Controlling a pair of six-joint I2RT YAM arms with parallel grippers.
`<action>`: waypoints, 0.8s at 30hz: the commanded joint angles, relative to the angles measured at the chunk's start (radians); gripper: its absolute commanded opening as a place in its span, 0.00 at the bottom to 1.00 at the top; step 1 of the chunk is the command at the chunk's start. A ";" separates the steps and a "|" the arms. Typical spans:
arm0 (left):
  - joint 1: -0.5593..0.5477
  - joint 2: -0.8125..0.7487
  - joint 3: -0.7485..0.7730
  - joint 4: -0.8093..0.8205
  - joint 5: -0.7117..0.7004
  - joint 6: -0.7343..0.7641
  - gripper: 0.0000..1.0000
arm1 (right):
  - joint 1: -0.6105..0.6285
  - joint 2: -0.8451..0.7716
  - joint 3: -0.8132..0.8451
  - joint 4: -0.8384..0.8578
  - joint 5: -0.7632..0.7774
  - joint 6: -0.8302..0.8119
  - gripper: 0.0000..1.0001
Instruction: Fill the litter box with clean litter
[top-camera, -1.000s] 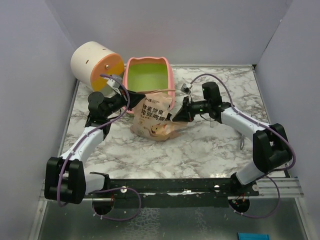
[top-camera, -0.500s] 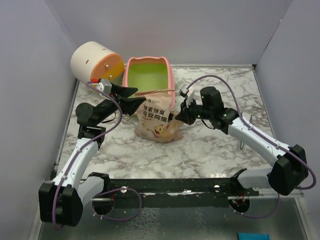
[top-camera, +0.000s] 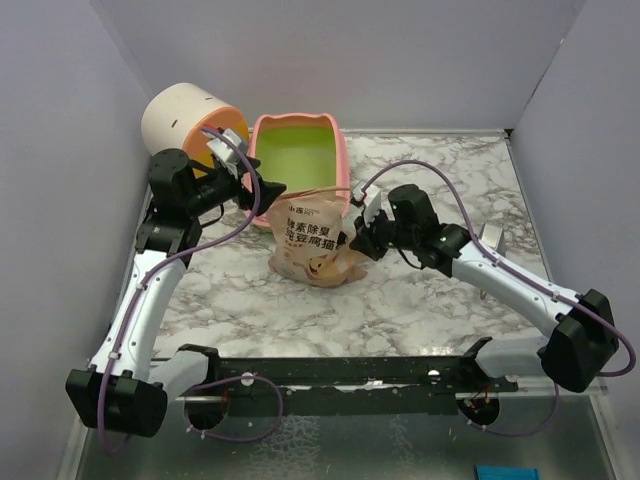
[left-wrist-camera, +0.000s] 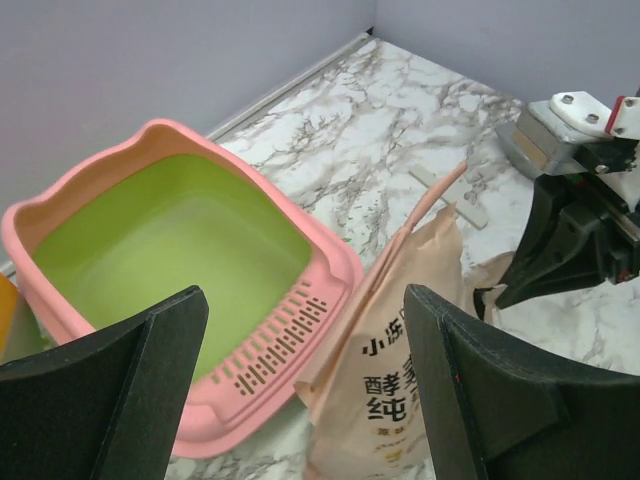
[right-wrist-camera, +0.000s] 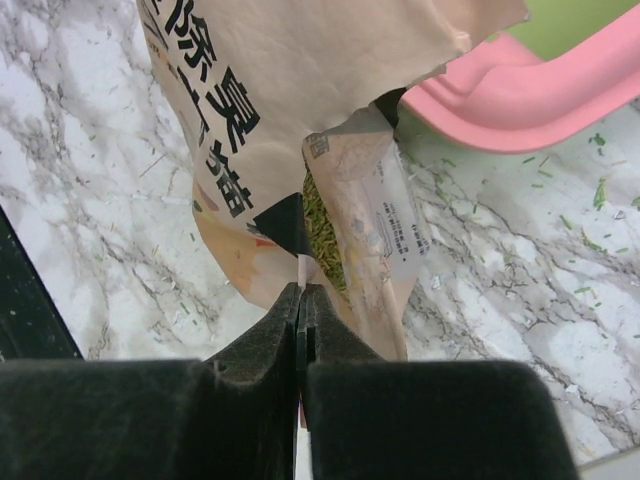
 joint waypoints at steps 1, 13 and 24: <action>-0.011 0.044 0.094 -0.180 0.052 0.206 0.81 | 0.024 -0.052 -0.035 -0.059 0.005 0.015 0.01; -0.150 0.292 0.300 -0.554 0.147 0.584 0.79 | 0.031 -0.067 0.029 -0.133 0.008 -0.007 0.01; -0.235 0.256 0.193 -0.482 0.037 0.603 0.35 | 0.030 -0.045 0.068 -0.149 0.022 -0.015 0.01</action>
